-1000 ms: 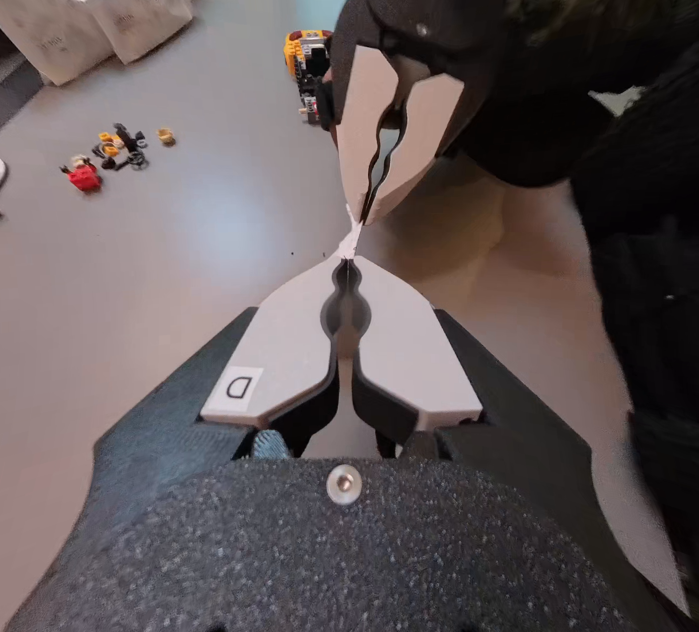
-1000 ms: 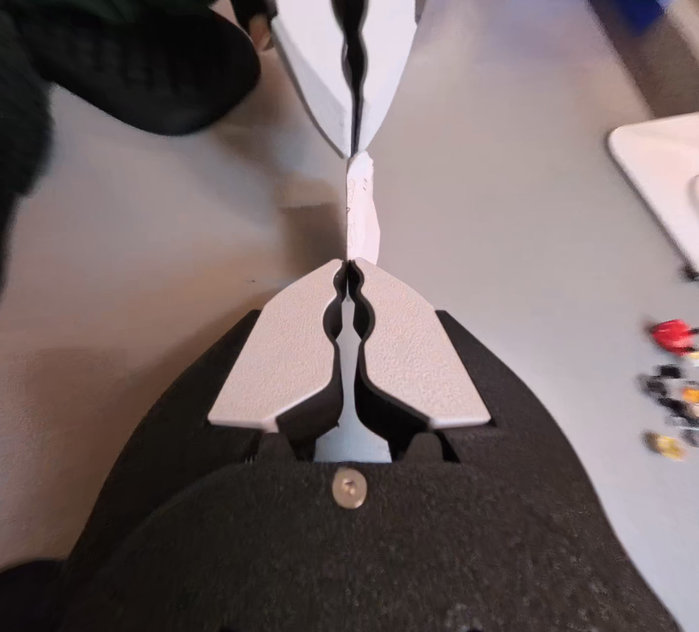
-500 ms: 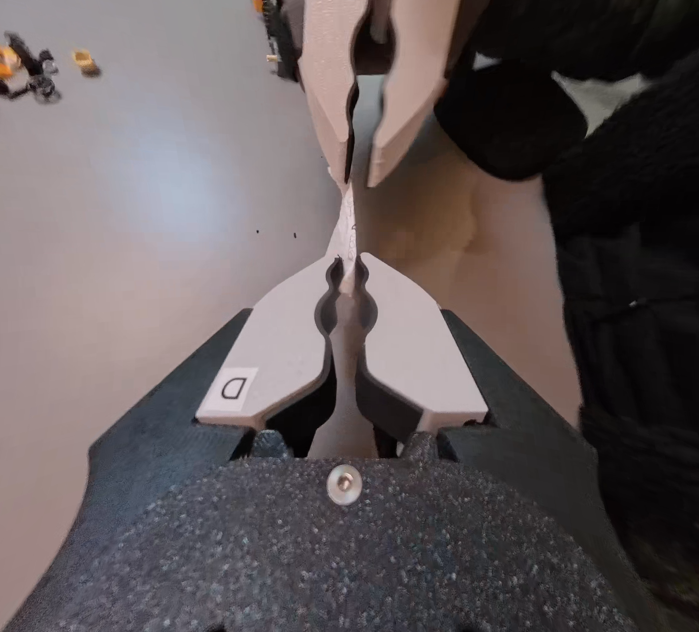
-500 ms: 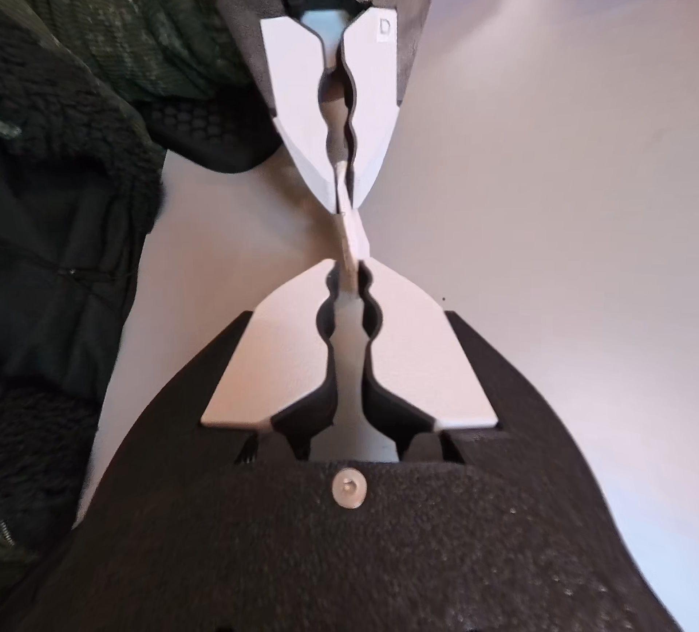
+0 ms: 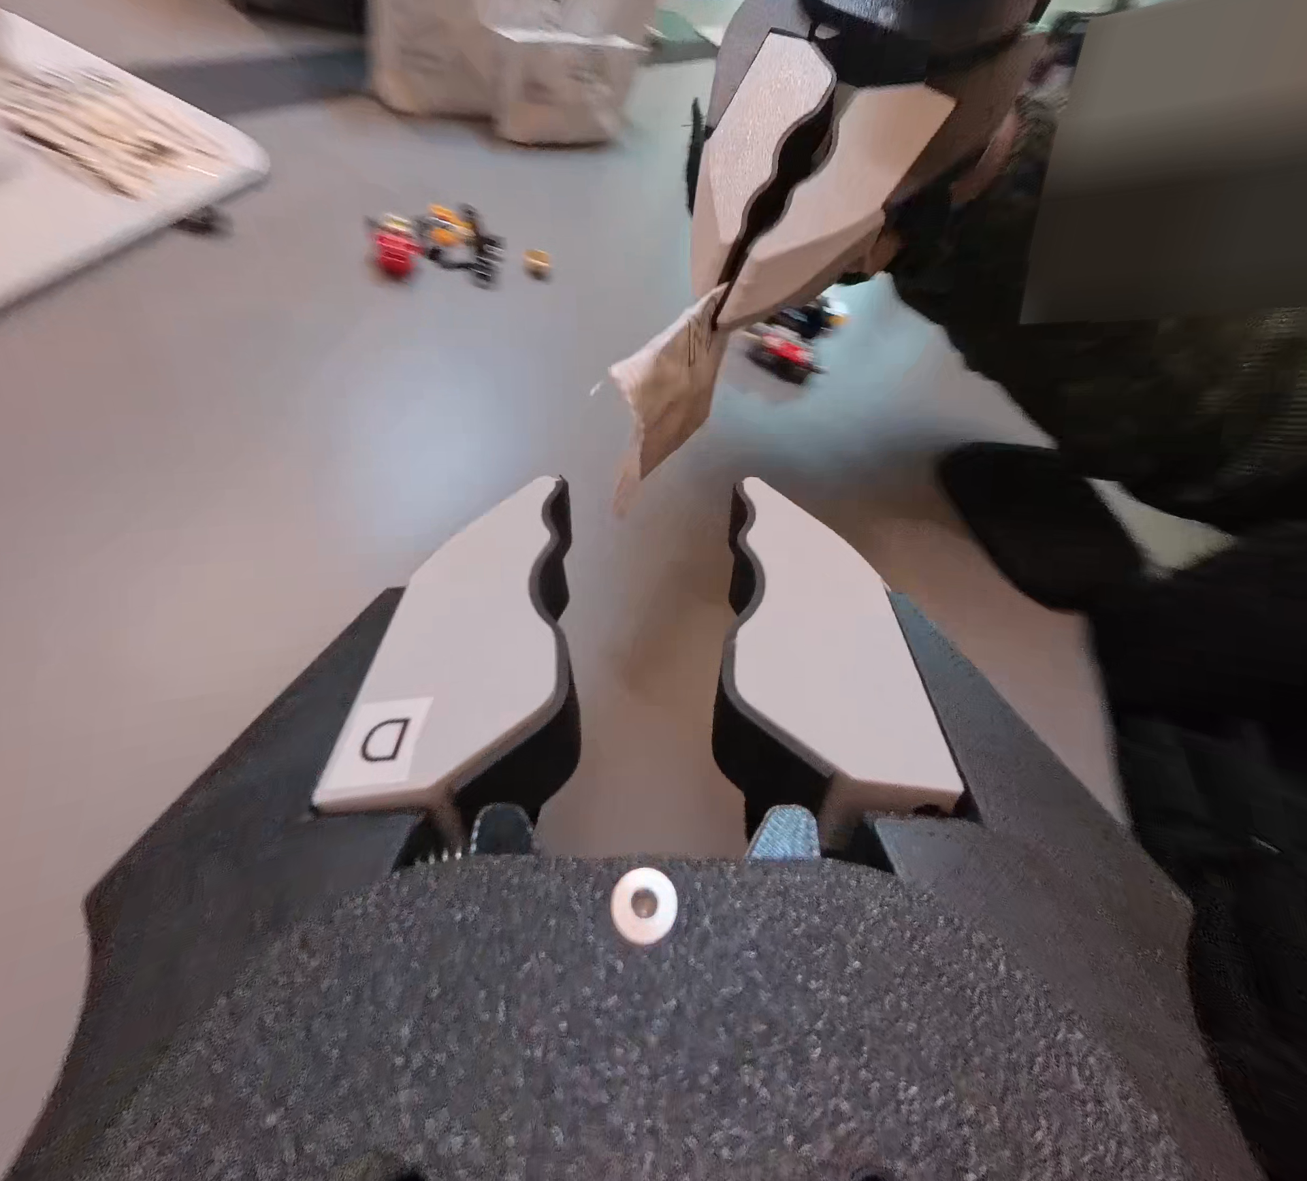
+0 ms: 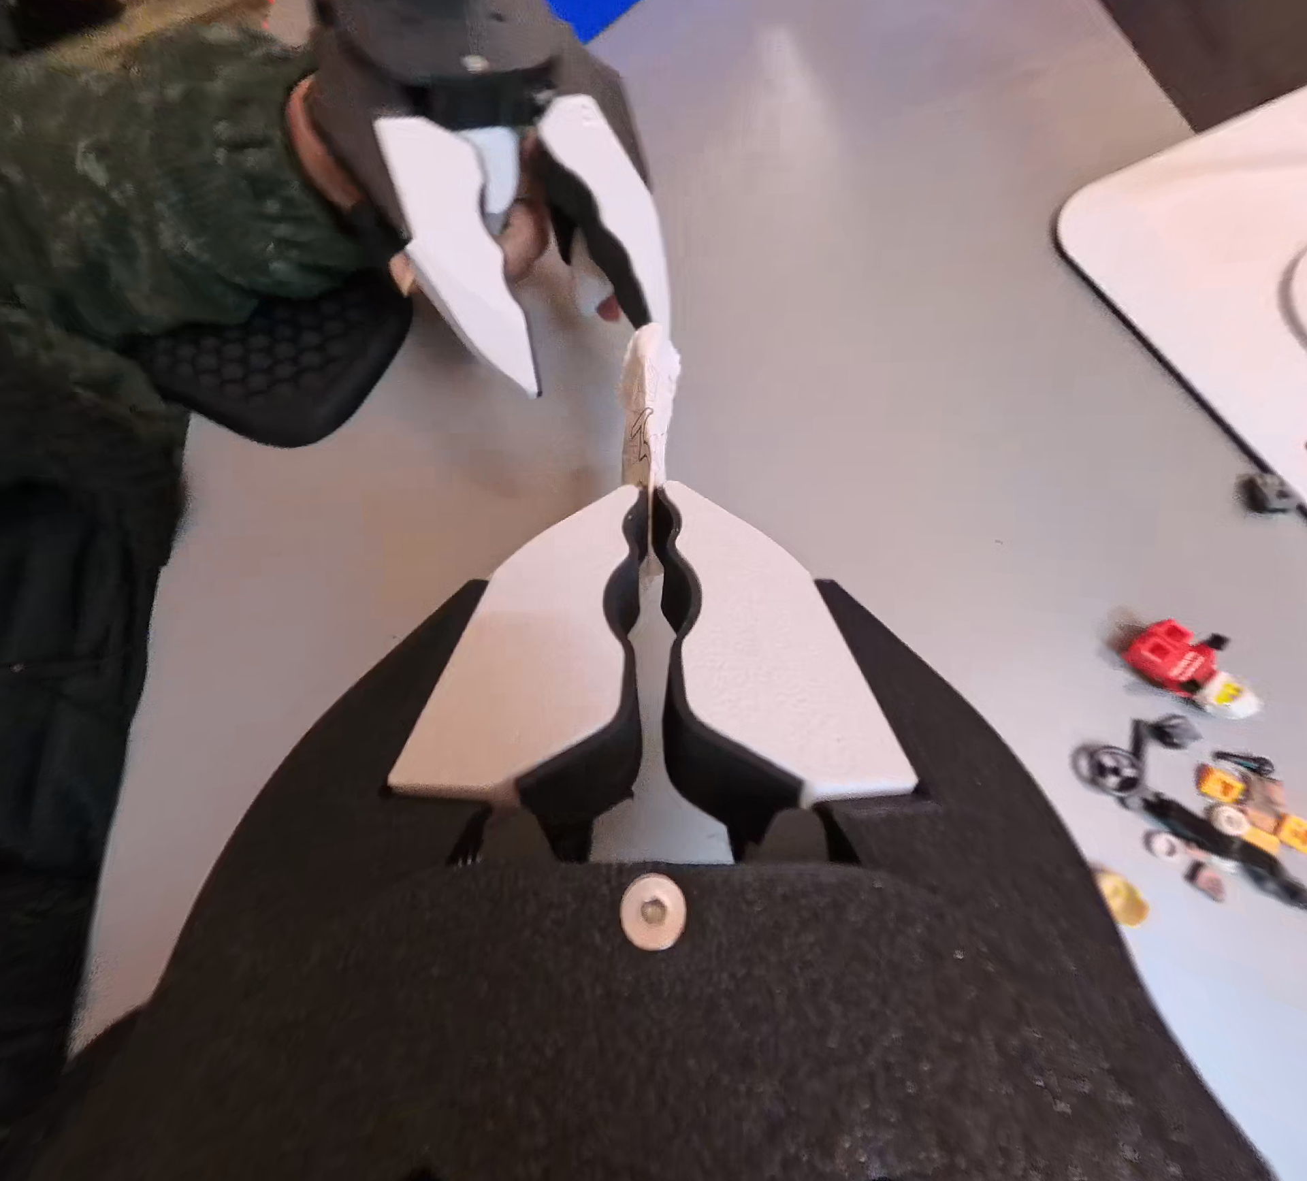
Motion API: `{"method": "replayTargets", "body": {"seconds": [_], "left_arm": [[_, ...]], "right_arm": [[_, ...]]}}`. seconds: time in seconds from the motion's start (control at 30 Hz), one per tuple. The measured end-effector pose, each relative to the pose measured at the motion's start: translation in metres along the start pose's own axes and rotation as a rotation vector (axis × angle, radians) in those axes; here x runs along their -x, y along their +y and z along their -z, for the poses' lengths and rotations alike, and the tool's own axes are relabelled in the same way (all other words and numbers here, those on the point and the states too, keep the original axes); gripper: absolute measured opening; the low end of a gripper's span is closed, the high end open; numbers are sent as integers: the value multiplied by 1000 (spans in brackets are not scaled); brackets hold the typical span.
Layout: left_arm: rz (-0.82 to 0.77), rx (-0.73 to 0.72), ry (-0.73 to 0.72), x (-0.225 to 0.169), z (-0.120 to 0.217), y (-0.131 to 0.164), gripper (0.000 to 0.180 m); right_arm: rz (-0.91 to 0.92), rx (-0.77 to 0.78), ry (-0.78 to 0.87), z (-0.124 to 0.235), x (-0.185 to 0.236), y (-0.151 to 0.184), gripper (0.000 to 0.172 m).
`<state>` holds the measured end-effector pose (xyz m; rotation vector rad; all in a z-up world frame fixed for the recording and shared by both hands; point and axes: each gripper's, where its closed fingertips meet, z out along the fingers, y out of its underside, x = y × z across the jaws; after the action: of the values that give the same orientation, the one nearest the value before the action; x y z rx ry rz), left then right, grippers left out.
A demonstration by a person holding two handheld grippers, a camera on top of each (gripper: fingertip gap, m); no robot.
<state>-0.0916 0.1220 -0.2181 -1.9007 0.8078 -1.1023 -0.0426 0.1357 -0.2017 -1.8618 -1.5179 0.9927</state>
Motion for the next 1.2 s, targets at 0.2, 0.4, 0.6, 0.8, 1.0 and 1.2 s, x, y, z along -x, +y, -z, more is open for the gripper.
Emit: {"method": "replayTargets", "body": {"seconds": [0.2, 0.4, 0.6, 0.8, 1.0, 1.2], "left_arm": [[-26, -80, -168, 22, 23, -11, 24], [-38, -103, -270, 41, 39, -8, 20], [-153, -173, -400, 53, 49, -20, 29], [-213, -242, -491, 55, 65, -33, 23], [-249, -334, -568, 54, 96, -53, 0], [-330, -393, -810, 64, 163, -87, 0]], "right_arm": [[-215, 132, -121, -41, -78, -2, 0], [-264, 175, -89, -88, -113, 2, 6], [-53, 15, 87, -81, -121, -24, 32], [281, -295, 341, -14, -59, -73, 32], [197, -460, 546, 55, 6, -44, 20], [27, -540, 647, 93, 15, 11, 0]]}}
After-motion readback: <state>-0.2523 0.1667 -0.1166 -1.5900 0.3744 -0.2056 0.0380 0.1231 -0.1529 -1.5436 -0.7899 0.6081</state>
